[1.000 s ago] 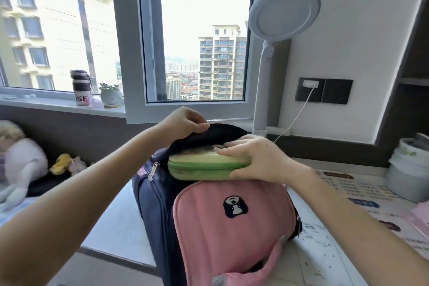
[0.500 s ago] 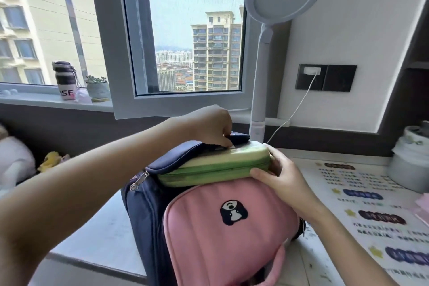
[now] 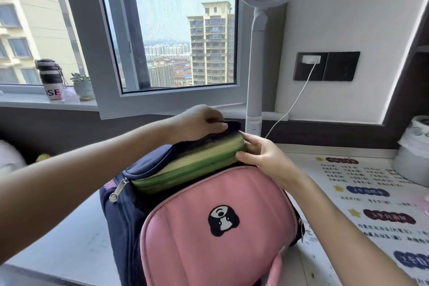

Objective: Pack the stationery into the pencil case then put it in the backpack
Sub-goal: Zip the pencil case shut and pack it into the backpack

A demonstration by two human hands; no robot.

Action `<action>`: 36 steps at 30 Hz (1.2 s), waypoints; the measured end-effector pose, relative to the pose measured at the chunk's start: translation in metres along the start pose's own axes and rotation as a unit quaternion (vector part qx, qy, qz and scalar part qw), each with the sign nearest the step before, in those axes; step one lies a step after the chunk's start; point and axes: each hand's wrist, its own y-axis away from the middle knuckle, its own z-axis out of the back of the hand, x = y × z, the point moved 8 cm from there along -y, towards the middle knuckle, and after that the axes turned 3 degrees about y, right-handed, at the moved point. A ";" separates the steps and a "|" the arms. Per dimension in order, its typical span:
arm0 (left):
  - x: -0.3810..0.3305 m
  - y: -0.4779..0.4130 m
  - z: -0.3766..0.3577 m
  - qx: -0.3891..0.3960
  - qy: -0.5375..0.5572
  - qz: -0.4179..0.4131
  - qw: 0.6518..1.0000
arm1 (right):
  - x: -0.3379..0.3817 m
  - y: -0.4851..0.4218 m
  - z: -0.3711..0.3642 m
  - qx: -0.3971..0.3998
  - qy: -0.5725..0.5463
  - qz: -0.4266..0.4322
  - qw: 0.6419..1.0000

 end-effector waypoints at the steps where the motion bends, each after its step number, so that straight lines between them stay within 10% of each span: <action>1: 0.000 0.001 -0.001 0.003 0.004 -0.002 1.000 | -0.002 -0.006 0.001 -0.009 0.006 -0.003 1.000; 16: -0.008 0.007 -0.021 0.037 -0.031 -0.010 0.999 | -0.021 -0.031 0.018 -0.117 0.261 -0.075 0.955; 23: 0.047 0.093 0.043 -0.126 -0.019 0.091 0.988 | 0.050 0.074 0.002 -0.259 0.354 0.104 0.893; 36: 0.089 0.195 0.015 -0.208 -0.034 0.187 0.959 | 0.090 0.078 -0.156 -0.173 0.452 0.329 0.811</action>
